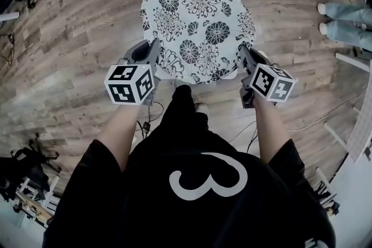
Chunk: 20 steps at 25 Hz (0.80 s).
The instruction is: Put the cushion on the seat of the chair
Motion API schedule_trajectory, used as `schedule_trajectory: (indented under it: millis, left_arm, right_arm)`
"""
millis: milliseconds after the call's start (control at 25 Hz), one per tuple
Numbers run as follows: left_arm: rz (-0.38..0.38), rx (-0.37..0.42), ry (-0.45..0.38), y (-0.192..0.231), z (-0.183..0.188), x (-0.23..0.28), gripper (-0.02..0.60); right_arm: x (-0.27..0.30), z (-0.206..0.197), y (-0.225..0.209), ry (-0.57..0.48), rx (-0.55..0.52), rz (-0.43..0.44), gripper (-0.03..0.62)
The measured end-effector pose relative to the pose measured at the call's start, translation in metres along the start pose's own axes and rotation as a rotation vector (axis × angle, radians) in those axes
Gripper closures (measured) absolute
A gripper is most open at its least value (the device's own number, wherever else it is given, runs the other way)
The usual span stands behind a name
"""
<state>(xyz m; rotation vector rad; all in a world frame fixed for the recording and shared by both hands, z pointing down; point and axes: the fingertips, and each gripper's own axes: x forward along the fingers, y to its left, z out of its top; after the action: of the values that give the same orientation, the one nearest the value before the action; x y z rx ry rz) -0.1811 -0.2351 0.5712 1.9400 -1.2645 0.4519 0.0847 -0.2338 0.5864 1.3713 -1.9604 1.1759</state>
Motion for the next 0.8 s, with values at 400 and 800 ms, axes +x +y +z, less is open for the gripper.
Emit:
schedule_trajectory:
  millis: [400,800]
  left_arm:
    - [0.052,-0.015,0.117,0.027,-0.056,0.023,0.558]
    - [0.076,-0.015,0.188,0.045,-0.111,0.042,0.557]
  right_arm:
    - [0.037,-0.057,-0.034,0.139,0.065,-0.091,0.577]
    - [0.063,-0.114,-0.063,0.237,0.130,-0.155,0.577]
